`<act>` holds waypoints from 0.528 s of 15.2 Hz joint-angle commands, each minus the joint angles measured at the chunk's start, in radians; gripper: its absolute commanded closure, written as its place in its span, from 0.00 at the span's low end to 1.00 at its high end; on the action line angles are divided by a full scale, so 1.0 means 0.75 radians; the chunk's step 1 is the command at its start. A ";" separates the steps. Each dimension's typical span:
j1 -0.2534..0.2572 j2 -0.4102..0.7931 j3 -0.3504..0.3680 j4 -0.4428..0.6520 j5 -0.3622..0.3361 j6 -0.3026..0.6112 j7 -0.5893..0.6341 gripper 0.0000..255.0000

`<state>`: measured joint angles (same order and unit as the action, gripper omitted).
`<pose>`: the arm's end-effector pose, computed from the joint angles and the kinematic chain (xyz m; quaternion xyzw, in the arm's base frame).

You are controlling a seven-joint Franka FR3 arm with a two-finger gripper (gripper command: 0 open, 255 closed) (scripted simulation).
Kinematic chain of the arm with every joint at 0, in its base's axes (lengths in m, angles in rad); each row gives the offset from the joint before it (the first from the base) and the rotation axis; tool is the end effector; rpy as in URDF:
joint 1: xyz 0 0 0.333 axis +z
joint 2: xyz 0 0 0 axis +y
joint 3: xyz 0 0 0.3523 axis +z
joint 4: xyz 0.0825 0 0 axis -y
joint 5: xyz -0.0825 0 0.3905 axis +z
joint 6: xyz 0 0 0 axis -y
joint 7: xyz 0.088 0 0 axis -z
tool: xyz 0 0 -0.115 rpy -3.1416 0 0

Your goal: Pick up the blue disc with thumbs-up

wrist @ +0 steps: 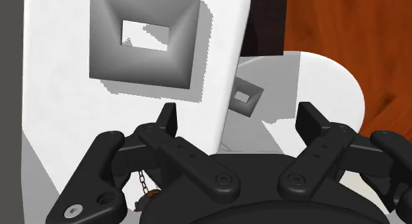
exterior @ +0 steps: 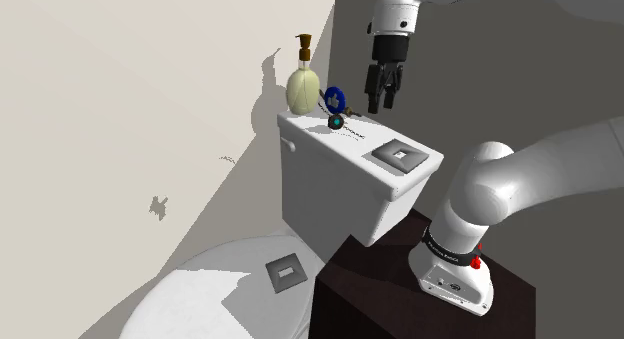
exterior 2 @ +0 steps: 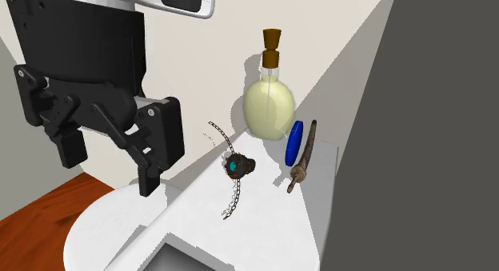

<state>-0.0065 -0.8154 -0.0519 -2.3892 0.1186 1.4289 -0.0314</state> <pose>0.2615 -0.0058 0.5905 -0.9943 -0.0001 0.0696 0.0805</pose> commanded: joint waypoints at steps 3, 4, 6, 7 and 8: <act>-0.014 0.095 -0.016 0.047 -0.024 0.048 -0.008 0.00; -0.021 0.143 -0.024 0.072 -0.035 0.071 -0.011 0.00; -0.035 0.239 -0.040 0.128 -0.056 0.112 -0.017 0.00; -0.041 0.286 -0.048 0.157 -0.065 0.130 -0.020 0.00; -0.048 0.334 -0.056 0.188 -0.074 0.147 -0.022 0.00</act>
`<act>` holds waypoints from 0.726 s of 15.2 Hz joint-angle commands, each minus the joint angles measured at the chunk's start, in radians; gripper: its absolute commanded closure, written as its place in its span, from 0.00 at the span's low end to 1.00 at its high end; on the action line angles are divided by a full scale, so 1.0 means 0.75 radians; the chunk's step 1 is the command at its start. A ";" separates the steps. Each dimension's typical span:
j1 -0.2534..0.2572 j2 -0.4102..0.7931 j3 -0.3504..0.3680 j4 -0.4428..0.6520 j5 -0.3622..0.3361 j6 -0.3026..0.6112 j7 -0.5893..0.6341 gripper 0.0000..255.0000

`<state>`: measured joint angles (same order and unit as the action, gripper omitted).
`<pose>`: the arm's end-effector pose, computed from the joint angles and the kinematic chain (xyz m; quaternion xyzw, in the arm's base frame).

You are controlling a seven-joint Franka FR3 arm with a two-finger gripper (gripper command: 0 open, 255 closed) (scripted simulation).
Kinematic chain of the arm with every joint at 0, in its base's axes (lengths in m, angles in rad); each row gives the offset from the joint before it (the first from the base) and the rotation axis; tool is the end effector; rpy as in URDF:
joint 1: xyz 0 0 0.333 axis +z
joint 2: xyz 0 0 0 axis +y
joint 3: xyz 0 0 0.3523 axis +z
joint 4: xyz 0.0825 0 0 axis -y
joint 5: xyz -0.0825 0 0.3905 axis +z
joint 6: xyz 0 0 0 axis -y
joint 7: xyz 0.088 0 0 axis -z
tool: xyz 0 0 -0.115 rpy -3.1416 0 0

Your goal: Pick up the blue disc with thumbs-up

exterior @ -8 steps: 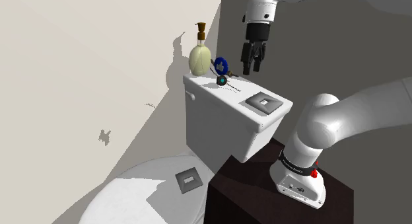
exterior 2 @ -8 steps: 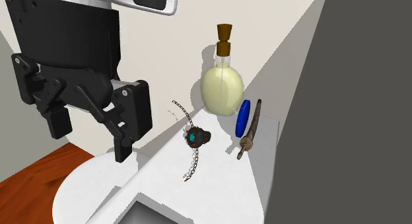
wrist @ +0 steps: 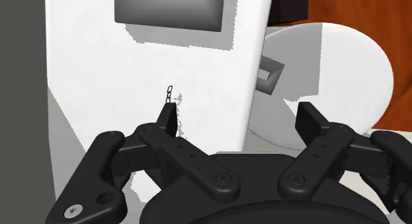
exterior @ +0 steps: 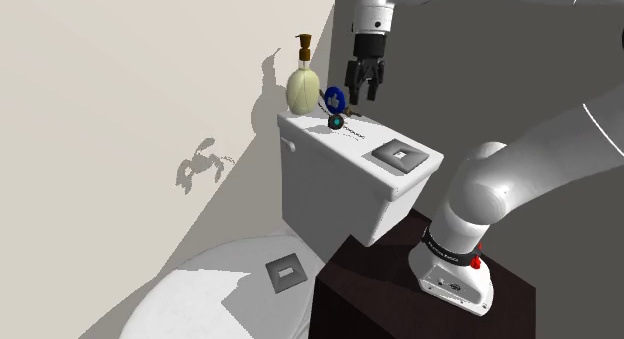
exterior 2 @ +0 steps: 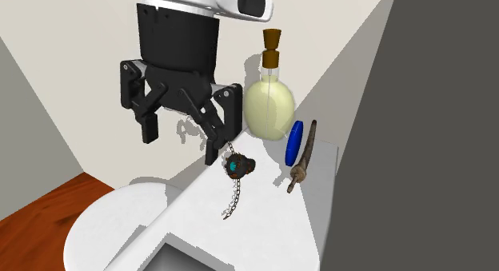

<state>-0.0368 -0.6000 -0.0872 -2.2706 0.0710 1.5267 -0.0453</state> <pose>0.3346 -0.0406 0.5869 -0.9951 0.0308 0.0679 0.0654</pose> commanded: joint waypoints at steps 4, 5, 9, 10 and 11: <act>-0.031 0.237 -0.042 0.168 -0.041 0.071 -0.011 0.00; -0.037 0.284 -0.050 0.206 -0.047 0.081 -0.012 0.00; -0.060 0.473 -0.084 0.373 -0.064 0.109 -0.020 0.00; -0.065 0.521 -0.092 0.418 -0.067 0.112 -0.021 0.00; -0.071 0.569 -0.101 0.465 -0.069 0.114 -0.023 0.00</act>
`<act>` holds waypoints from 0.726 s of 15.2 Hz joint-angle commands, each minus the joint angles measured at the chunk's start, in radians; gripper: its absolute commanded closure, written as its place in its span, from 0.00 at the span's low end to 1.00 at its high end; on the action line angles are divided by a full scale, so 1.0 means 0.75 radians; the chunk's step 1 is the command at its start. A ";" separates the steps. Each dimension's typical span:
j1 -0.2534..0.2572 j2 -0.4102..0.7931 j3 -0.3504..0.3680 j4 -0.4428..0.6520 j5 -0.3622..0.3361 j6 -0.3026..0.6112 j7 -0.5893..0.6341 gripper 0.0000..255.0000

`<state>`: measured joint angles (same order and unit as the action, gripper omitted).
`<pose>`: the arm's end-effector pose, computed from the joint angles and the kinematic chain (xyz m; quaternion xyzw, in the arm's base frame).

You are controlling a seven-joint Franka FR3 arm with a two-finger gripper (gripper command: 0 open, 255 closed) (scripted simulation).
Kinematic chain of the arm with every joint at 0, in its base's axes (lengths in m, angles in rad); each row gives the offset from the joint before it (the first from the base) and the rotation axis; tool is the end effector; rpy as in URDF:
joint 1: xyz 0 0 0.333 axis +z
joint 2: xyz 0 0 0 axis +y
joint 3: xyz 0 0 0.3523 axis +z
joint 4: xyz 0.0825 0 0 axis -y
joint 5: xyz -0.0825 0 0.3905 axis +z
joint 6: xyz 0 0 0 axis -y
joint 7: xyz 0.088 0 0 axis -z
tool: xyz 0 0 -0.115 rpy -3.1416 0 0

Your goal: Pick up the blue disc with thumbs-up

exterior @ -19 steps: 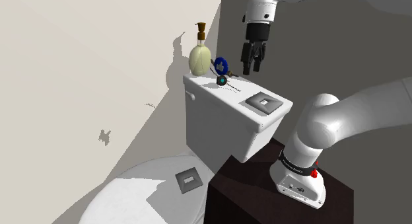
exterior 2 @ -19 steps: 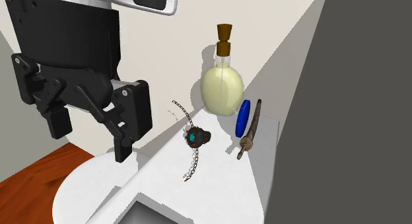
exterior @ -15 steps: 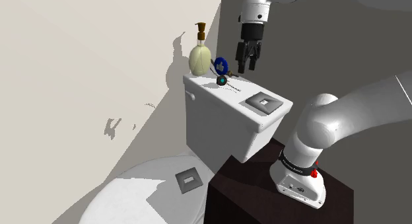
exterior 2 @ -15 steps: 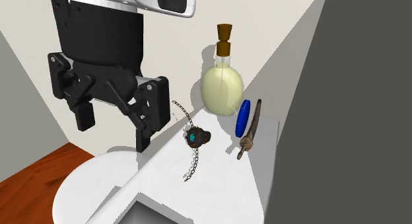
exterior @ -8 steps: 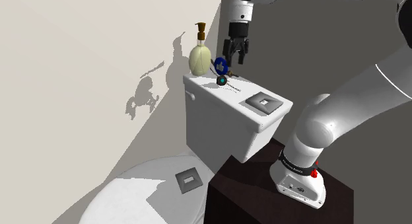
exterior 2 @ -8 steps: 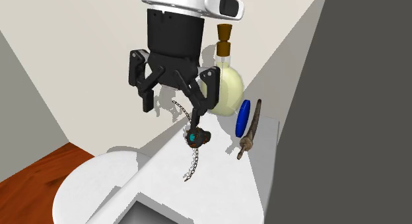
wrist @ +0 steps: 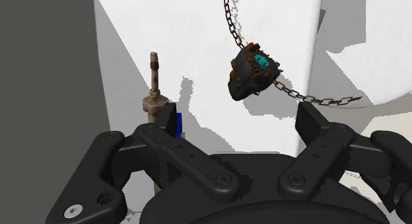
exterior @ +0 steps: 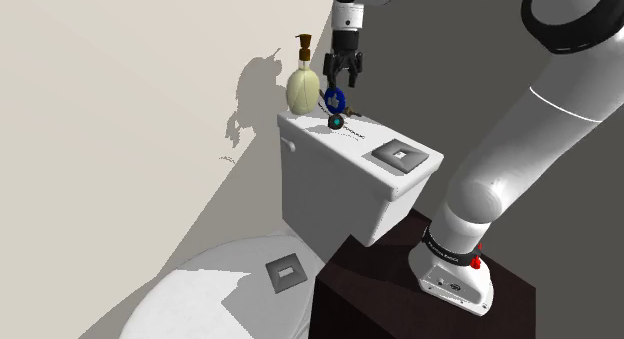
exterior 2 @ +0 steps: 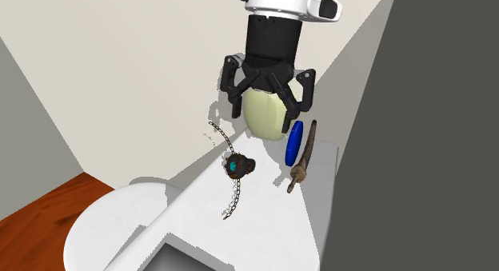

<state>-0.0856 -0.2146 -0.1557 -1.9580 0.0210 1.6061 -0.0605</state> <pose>0.4617 -0.1179 0.5818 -0.9933 0.0882 0.0651 0.0370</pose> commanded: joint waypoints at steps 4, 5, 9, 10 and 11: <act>-0.032 0.250 -0.043 0.255 -0.004 0.001 -0.012 0.00; -0.040 0.300 -0.051 0.311 -0.003 -0.005 -0.015 0.00; -0.054 0.382 -0.063 0.371 0.001 0.018 -0.019 0.00; -0.054 0.381 -0.063 0.353 0.001 0.036 -0.019 0.00; -0.054 0.381 -0.063 0.335 0.001 0.054 -0.019 0.00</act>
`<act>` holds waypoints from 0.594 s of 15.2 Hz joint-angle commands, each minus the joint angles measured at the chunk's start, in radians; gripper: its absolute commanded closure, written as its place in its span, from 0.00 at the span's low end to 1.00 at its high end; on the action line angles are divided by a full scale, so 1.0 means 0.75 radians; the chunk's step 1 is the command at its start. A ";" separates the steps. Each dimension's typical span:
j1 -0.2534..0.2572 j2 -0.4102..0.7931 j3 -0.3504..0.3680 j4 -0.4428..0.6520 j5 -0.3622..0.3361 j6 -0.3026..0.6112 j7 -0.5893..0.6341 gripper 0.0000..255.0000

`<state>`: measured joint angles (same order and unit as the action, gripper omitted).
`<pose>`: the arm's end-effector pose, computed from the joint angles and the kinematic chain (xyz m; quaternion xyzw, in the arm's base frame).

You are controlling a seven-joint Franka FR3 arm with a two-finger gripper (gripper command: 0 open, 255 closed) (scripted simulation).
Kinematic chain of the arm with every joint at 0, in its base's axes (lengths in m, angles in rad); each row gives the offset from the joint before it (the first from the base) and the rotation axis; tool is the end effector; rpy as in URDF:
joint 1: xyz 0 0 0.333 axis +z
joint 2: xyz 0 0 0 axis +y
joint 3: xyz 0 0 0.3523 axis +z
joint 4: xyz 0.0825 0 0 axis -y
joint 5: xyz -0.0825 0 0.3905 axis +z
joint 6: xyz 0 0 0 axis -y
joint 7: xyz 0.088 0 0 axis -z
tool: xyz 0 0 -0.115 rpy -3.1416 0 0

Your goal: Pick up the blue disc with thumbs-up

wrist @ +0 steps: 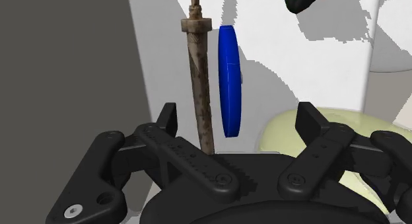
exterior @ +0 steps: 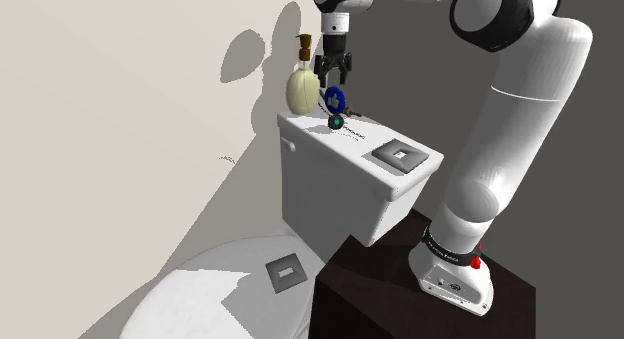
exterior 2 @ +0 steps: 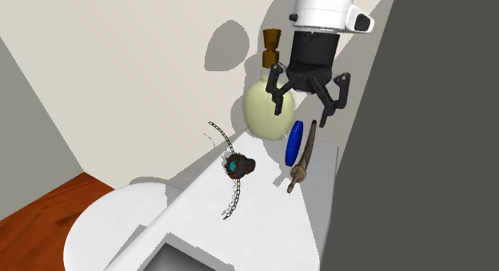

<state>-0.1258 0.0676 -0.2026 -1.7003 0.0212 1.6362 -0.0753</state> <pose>0.5480 -0.1808 0.5586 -0.9897 0.1275 0.0630 0.0167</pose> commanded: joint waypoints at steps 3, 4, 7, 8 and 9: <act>0.000 0.006 0.000 -0.061 0.001 0.068 0.000 0.00; 0.000 0.006 0.000 -0.072 0.001 0.078 0.000 0.00; -0.003 0.008 -0.002 -0.066 0.001 0.075 -0.006 1.00; -0.002 0.008 -0.002 -0.067 0.001 0.075 -0.005 1.00; -0.002 0.006 -0.002 -0.070 0.001 0.076 -0.004 1.00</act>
<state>-0.1271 0.0716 -0.2039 -1.7511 0.0217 1.6933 -0.0783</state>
